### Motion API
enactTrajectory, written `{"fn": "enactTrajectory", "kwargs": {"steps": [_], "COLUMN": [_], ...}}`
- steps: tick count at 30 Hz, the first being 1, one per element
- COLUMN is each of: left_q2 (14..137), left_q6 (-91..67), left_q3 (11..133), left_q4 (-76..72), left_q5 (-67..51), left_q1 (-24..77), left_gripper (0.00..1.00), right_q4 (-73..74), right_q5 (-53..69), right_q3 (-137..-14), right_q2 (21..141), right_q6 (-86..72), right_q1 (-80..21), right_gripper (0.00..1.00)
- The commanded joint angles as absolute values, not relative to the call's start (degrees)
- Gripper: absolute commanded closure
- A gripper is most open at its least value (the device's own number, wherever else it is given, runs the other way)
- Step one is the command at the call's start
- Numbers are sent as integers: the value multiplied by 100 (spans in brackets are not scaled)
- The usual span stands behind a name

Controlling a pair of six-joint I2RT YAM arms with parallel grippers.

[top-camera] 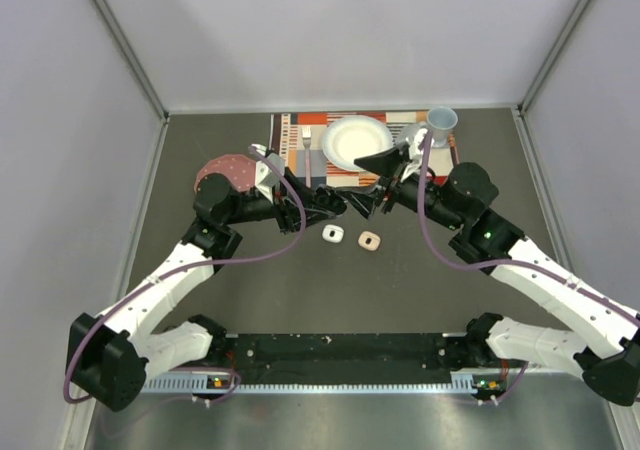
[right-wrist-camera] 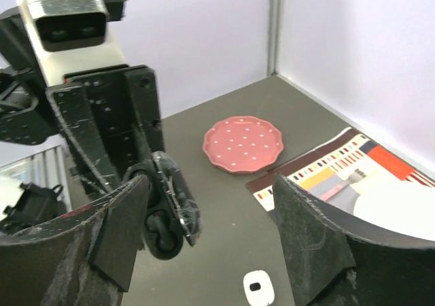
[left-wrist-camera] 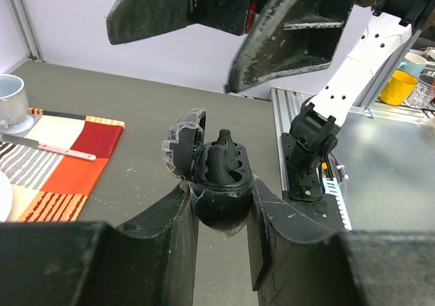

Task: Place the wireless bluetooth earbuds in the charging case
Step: Close the charging case with the earbuds.

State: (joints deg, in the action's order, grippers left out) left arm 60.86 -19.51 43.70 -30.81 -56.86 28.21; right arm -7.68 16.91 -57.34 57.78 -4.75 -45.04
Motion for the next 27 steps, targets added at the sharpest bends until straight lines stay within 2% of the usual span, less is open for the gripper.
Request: {"fn": "enactTrajectory", "kwargs": {"steps": [1,3,10,15,20,22,27], "left_q2": [6003,6003,5933,5924,5933,5924,5819], "left_q6": [-1846,-1828,-1811,-1811,-1802,-1802,-1775], "left_q3": [4491,4517,4447,4438,4465,4474,4395], "left_q4": [-3199,-3164,-3138,-3146,-3138,-3129,-3085], "left_q5": [-5608,-5573,-5432,-5423,-5423,-5449,-5519], "left_q1": [2839,2839,2839,2848,2839,2839,2839], "left_gripper": [100,100,100,100,100,100,100], "right_q4": [-941,-888,-668,-370,-10,324,439], "right_q5": [732,476,-307,-422,710,1183,1450], "right_q3": [-5704,-5695,-5827,-5950,-6239,-6502,-6671], "right_q2": [5625,5634,5669,5722,6125,6319,6662], "right_q6": [-641,-791,-1168,-1949,-3373,-3559,-3604], "right_q1": [-4518,-4518,-4439,-4017,-3174,-2954,-2918], "right_gripper": [23,14,2,1,1,1,1]}}
